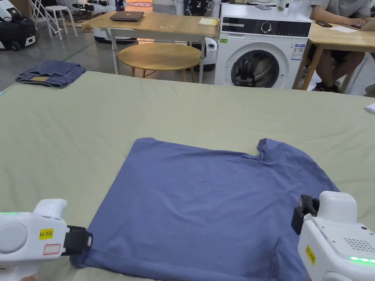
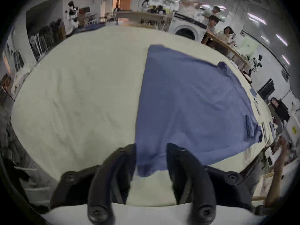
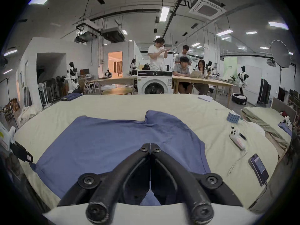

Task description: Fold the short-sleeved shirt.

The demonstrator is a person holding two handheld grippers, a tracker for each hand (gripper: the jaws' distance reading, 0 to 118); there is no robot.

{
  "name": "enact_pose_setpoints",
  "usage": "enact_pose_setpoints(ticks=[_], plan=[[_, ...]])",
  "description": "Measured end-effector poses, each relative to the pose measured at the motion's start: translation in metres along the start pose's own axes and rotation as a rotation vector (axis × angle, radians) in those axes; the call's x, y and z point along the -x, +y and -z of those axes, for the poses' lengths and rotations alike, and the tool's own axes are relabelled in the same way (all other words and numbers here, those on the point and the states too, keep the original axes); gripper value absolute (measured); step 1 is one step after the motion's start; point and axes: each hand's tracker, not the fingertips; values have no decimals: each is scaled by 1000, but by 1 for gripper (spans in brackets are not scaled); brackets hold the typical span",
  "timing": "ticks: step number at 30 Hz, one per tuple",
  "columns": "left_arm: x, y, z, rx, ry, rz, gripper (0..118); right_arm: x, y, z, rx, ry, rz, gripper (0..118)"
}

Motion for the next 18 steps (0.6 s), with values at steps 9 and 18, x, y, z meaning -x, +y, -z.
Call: enact_pose_setpoints(ticks=[9,18], plan=[[-2,-16,29,88,99,-28,52,-15,-8,-5,50,-23,-8,0],[-12,-20,33,55,87,109,5,-51,-10,-18,158,-76,-38,0]])
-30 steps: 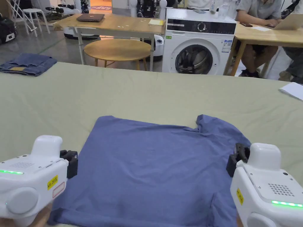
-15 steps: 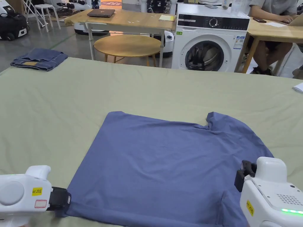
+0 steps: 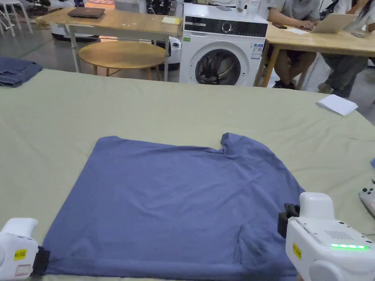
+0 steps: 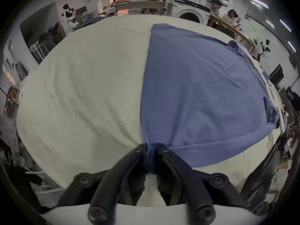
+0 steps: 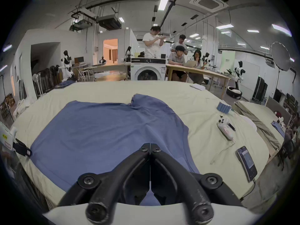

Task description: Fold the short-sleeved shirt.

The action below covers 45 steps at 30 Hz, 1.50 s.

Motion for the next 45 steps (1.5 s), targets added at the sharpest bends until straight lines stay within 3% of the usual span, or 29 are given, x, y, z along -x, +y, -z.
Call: enact_pose_setpoints(ticks=[2,4,6,8,9,16,17,18,19,20,21,23,34,45], plan=[[0,-1,-1,0,-8,5,4,-15,0,3,114,-27,-27,5],[-2,-2,-2,-1,-7,1,3,-31,-5,9,230,-31,-23,25],[-6,-3,-2,-3,6,6,3,-44,-14,13,310,-28,-13,34],[-8,-5,-2,-7,15,7,3,-54,-25,18,379,-40,-32,50],[-8,-4,-3,-7,17,7,3,-57,-30,21,414,-43,-49,51],[-7,-8,-4,-12,19,-13,3,-67,-62,51,552,20,-2,49],[-7,-6,-4,-13,20,-13,3,-67,-64,52,547,20,-3,45],[-7,-6,-4,-13,20,-15,3,-65,-64,48,524,16,0,35],[-7,-7,-5,-13,20,-17,3,-65,-63,47,519,26,5,17],[-7,-7,-6,-13,20,-18,3,-63,-62,46,518,57,18,11],[-7,-6,-6,-14,21,-17,3,-60,-63,45,520,109,36,10],[-7,-7,-8,-15,24,-13,3,-54,-62,43,507,55,-49,9],[-4,31,-55,-187,-51,-49,2,-64,-3,9,320,95,25,9],[-2,151,-40,-263,-71,-46,1,-65,81,79,243,97,127,9]])
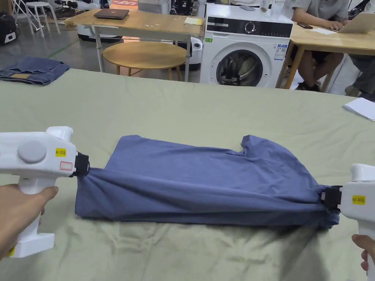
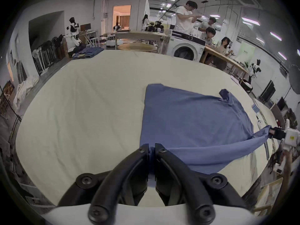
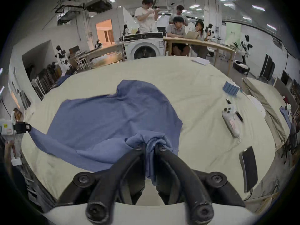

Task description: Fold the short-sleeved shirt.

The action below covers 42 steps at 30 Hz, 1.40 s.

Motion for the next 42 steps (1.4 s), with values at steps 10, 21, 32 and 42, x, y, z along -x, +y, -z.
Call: enact_pose_setpoints(ticks=[10,21,32,42], plan=[[0,39,84,69,18,24,2,3,40,91,109,-4,25,9],[-8,33,106,73,15,15,16,11,39,112,43,-44,-56,35],[-51,-5,14,-319,-38,41,32,88,2,13,-434,-22,-125,49],[-88,-59,-37,-484,51,135,0,138,-37,-30,-567,9,-118,0]])
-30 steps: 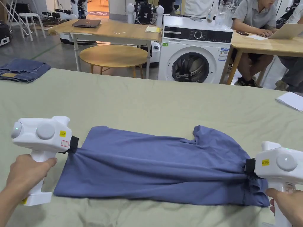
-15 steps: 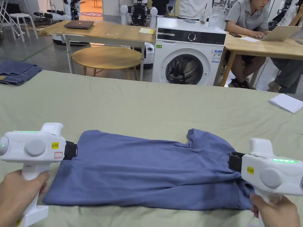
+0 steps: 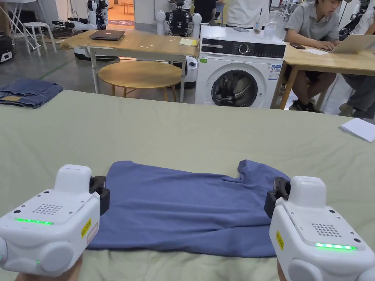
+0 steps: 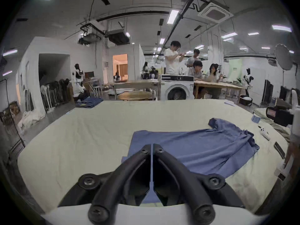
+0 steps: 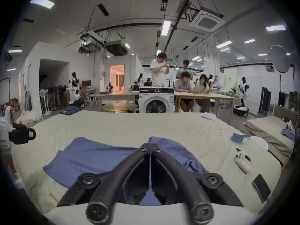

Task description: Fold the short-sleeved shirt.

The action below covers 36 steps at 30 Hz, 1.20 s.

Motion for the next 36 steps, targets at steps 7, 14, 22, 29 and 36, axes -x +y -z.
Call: enact_pose_setpoints(ticks=[7,14,22,29,36], plan=[[13,-11,-5,137,32,43,0,1,-5,-16,-16,12,-10,0],[67,-19,49,457,-27,-91,0,-15,-20,-12,59,2,-23,0],[91,-42,101,706,-21,-258,51,-34,-39,-9,141,-34,-17,0],[60,-65,101,763,101,-133,40,-53,-52,-11,201,-66,-18,0],[60,-69,106,722,3,-14,2,-105,-55,-3,324,-107,21,0]])
